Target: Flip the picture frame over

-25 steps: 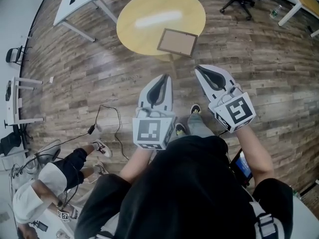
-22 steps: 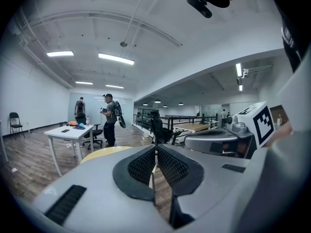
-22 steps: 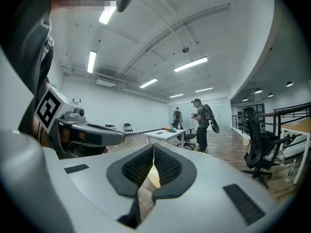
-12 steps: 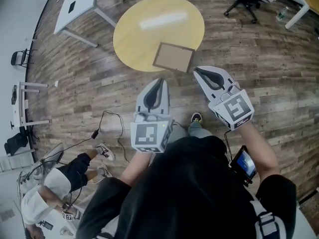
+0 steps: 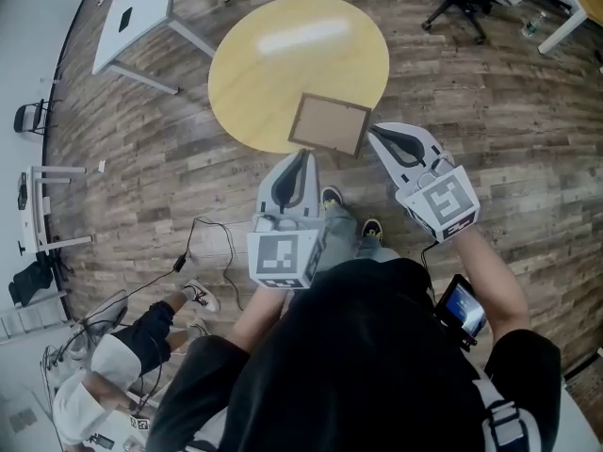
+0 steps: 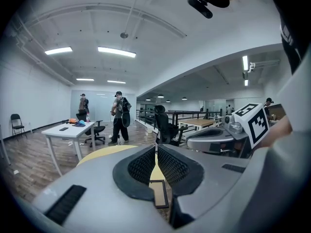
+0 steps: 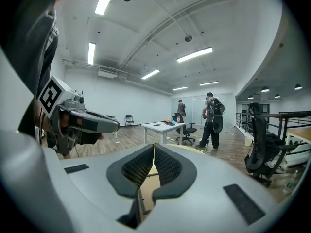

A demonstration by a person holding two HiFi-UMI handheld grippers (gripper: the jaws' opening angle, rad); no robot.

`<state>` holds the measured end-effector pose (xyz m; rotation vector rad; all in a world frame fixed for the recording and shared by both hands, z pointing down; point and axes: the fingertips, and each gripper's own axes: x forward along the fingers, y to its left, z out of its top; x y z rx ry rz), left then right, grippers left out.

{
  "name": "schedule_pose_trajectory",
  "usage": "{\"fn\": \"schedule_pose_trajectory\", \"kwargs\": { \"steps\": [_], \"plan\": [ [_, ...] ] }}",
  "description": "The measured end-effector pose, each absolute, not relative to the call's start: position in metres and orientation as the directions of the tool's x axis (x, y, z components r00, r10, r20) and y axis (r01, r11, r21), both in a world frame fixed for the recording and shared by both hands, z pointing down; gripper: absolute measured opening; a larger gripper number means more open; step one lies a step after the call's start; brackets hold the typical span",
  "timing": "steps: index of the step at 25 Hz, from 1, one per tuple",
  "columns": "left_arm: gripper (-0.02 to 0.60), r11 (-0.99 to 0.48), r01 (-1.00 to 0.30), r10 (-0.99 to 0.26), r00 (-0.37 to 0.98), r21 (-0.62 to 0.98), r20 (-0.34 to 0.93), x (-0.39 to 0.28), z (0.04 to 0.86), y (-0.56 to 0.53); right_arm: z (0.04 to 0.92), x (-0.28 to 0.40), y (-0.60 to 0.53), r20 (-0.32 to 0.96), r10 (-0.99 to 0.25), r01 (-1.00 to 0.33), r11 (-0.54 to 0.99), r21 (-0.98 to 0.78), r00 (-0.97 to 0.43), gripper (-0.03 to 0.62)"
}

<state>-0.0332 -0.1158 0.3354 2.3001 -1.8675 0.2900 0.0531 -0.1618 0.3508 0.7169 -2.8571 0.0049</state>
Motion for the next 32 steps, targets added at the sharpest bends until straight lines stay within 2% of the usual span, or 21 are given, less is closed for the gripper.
{"fn": "schedule_pose_trajectory", "kwargs": {
  "steps": [11,19,23,32],
  "plan": [
    [0.035,-0.253,-0.966,-0.939,0.26,0.061,0.226,-0.097,0.338,-0.188,0.373,-0.005,-0.216,0.298,-0.472,-0.461,0.88,0.113,-0.829,0.02],
    [0.035,-0.283,-0.952,-0.929,0.301,0.114,0.216,-0.129,0.351,-0.218,0.414,-0.028,-0.221,0.45,-0.426,-0.37,0.905,0.21,-0.785,0.02],
    [0.035,-0.311,-0.944,-0.918,0.329,0.113,0.221,-0.134,0.358,-0.227,0.452,-0.022,-0.216,0.551,-0.382,-0.293,0.924,0.245,-0.742,0.02],
    [0.034,-0.321,-0.938,-0.897,0.345,0.128,0.277,-0.14,0.385,-0.231,0.568,0.003,-0.187,0.754,-0.263,-0.01,0.947,0.322,-0.602,0.02]
  ]
}}
